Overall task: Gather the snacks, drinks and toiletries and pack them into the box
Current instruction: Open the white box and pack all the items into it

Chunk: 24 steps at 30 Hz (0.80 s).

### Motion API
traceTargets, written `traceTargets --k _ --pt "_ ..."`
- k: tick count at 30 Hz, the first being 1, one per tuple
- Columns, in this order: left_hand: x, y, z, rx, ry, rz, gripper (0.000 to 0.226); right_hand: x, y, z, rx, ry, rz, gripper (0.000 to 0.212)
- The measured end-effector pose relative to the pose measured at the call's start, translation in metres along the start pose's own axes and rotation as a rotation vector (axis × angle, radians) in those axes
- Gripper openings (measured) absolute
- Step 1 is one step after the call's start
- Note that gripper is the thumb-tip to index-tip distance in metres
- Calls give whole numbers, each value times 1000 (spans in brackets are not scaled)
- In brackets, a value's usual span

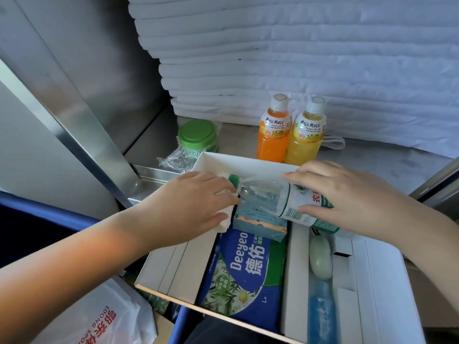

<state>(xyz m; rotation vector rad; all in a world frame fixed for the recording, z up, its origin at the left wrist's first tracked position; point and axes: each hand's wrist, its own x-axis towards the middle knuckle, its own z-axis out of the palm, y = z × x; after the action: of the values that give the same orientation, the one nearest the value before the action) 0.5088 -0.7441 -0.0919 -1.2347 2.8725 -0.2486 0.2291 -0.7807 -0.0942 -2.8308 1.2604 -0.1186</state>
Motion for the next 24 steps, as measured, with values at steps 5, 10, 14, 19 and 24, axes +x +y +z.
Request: traceTargets --k 5,10,14,19,24 --pt "13 -10 -3 -88 180 -131 43 6 6 -8 103 184 -23 46" --pt "26 -13 18 -15 -30 -235 70 16 13 -1 102 173 -9 54" --pt "26 -18 25 -27 -74 -225 72 16 17 13 97 -33 42 71" --pt "28 -17 25 -38 -82 -233 70 20 19 14 173 -8 76 70" --pt "29 -16 30 15 -61 -231 73 39 24 -2 121 432 194 58"
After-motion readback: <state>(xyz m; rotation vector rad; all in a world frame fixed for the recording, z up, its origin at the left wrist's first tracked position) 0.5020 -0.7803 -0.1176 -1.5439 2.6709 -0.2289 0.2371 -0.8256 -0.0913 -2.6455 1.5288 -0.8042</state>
